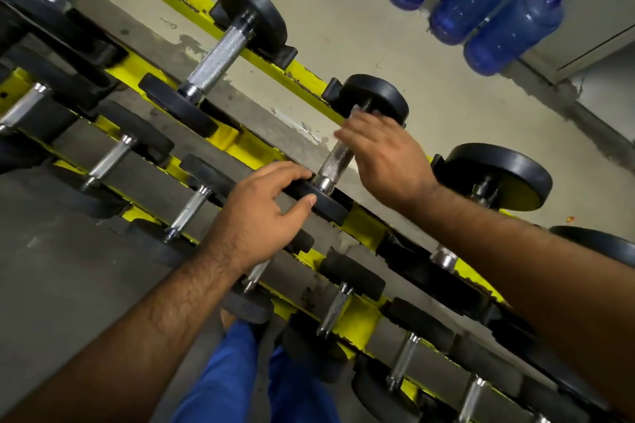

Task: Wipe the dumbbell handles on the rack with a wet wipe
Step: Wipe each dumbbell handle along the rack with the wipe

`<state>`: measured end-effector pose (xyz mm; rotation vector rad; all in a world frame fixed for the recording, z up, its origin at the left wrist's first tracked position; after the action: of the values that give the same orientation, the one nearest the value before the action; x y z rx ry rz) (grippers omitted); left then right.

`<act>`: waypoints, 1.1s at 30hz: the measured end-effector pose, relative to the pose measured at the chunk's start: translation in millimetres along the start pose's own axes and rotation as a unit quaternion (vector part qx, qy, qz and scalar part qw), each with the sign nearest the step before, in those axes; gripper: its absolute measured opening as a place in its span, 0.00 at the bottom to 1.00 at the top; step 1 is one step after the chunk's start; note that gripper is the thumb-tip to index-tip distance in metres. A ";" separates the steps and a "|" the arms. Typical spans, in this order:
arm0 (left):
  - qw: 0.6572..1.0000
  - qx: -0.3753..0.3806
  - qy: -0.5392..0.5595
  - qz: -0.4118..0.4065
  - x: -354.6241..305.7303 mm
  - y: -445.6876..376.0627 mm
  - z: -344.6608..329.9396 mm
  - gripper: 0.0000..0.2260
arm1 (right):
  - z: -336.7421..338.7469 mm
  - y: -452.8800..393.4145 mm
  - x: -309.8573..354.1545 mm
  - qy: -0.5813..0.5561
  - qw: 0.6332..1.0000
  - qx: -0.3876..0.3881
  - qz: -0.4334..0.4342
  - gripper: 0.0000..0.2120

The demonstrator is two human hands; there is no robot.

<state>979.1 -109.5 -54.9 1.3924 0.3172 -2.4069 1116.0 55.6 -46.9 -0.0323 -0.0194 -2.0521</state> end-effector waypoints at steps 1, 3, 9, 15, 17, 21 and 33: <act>1.000 0.000 0.001 0.002 1.3 -0.3 -0.4 0.12 | 1.6 -2.9 0.5 0.004 1.000 0.000 -0.028 0.19; 1.000 -0.003 0.010 0.010 2.3 -0.5 -1.9 0.12 | 2.6 -7.7 8.2 0.005 1.000 0.012 -0.022 0.18; 0.998 0.052 -0.001 0.017 1.1 -1.0 -1.6 0.15 | 9.9 -25.2 4.5 0.006 1.000 0.018 0.008 0.13; 0.997 0.073 -0.023 0.002 -5.1 -1.6 -5.1 0.16 | 18.6 -21.7 0.5 -0.001 1.000 0.016 0.005 0.13; 0.997 0.070 -0.031 0.006 -8.7 -0.6 -7.4 0.17 | 12.3 -17.3 12.5 -0.001 1.000 0.028 0.011 0.15; 0.997 0.065 -0.035 0.014 -16.4 1.3 -8.0 0.17 | 12.6 -13.4 14.7 -0.021 0.996 0.064 0.053 0.15; 0.997 0.059 -0.050 0.011 -18.5 2.4 -5.6 0.15 | 12.7 -8.3 13.9 -0.043 0.996 0.056 0.057 0.19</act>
<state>993.1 -106.3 -41.6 1.3094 0.1360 -2.5027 1102.4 47.5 -33.7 -0.0495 -0.1827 -1.9320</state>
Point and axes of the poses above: each hand's wrist, its own y-axis away from the middle knuckle, its own z-axis out of the back of the hand, x = y × z, the point moved 2 cm from there along -y, towards the middle knuckle, and after that the axes turned 1 degree about -z, right-handed, at the moved point
